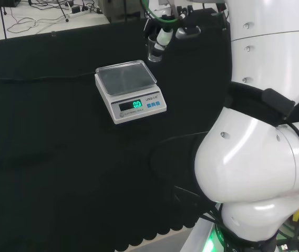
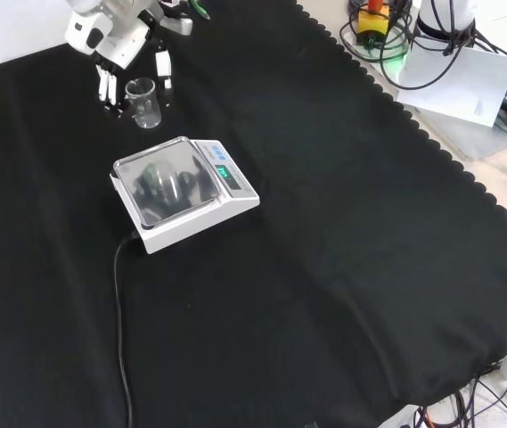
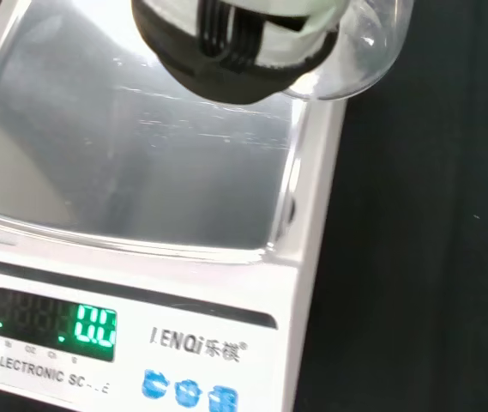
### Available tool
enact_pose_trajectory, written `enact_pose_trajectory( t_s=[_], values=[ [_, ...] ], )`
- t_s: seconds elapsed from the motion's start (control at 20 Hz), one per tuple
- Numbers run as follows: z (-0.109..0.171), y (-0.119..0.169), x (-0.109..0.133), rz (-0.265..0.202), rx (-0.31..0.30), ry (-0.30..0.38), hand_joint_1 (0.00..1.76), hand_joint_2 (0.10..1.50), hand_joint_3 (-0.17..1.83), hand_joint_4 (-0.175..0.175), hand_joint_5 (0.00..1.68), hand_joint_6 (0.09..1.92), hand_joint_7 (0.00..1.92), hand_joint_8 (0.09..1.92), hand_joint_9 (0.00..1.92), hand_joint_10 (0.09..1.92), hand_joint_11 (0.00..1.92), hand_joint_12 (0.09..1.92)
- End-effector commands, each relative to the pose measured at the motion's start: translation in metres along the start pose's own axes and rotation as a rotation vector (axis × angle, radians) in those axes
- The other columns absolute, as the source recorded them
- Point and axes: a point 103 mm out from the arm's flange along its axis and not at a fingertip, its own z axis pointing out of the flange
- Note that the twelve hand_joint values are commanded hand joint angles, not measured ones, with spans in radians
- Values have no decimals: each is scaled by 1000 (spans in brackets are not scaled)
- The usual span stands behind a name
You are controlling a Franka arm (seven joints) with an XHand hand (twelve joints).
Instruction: Put the beaker on the electronic balance.
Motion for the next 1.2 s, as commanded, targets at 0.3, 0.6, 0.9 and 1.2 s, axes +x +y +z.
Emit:
enact_pose_trajectory(
  t_s=[0.3,0.6,0.9,1.2],
  values=[
    [15,32,32,-66,30,-8,1358,1173,-1,-175,807,1243,697,1290,985,1177,1051,833],
    [28,43,43,-89,40,-11,1359,1171,-1,-175,810,1238,702,1281,987,1177,1055,835],
    [33,49,48,-93,53,-15,1359,1170,-1,-175,813,1234,706,1275,988,1175,1056,835],
    [40,58,51,-99,58,-8,1359,1169,-1,-175,814,1232,708,1272,990,1173,1059,837]
  ],
)
